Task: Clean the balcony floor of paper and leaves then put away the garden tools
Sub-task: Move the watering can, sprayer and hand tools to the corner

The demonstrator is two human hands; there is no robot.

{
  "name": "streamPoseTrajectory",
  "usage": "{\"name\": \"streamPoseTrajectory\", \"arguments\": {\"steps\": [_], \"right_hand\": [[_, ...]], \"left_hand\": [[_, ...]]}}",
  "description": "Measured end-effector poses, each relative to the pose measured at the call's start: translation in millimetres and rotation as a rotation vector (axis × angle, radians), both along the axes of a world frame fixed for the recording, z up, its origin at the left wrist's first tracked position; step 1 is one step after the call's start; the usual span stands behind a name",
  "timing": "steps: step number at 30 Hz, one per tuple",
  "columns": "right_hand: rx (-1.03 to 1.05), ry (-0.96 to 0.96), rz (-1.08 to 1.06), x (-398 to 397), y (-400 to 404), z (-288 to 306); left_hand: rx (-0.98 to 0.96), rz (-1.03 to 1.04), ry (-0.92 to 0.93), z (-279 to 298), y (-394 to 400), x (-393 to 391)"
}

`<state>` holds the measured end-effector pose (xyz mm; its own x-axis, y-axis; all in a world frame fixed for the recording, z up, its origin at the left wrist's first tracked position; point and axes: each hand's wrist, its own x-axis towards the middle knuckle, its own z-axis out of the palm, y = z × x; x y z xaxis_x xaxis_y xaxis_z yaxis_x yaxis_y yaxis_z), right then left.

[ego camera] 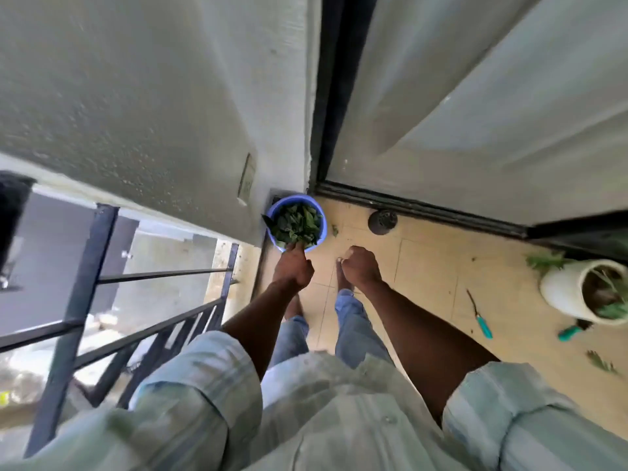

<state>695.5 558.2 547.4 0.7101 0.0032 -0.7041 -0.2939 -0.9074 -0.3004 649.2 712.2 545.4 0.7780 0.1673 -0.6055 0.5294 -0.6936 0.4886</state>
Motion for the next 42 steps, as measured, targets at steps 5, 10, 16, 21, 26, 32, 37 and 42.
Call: {"name": "streamPoseTrajectory", "arguments": {"steps": [5, 10, 16, 21, 26, 32, 37, 42], "right_hand": [[0.007, -0.031, -0.198, -59.4, -17.2, 36.1], [-0.024, -0.048, -0.355, -108.4, -50.7, 52.9], [-0.012, -0.066, -0.434, -153.3, -111.1, 63.0], [-0.027, -0.139, -0.555, -208.2, -194.0, 70.0], [-0.087, -0.135, -0.764, -296.2, -284.0, 75.4], [-0.105, -0.154, -1.103, -410.9, -354.1, 83.7], [-0.146, -0.208, -1.33, -472.9, -389.0, 80.8], [-0.157, -0.197, -1.505, -516.7, -429.5, 73.2]], "left_hand": [[0.029, -0.23, 0.039, 30.9, -17.0, -25.5], [0.094, -0.498, 0.071, 43.4, -42.9, -49.3], [0.167, -0.78, 0.022, 58.0, -107.9, -57.5], [0.205, -0.9, -0.029, 68.3, -199.5, -86.1], [0.161, -1.039, -0.056, 73.0, -310.6, -154.6], [0.16, -1.347, -0.099, 76.9, -412.0, -229.9], [0.201, -1.535, -0.129, 78.3, -480.5, -261.8], [0.223, -1.699, -0.131, 73.1, -548.4, -292.0]]}}
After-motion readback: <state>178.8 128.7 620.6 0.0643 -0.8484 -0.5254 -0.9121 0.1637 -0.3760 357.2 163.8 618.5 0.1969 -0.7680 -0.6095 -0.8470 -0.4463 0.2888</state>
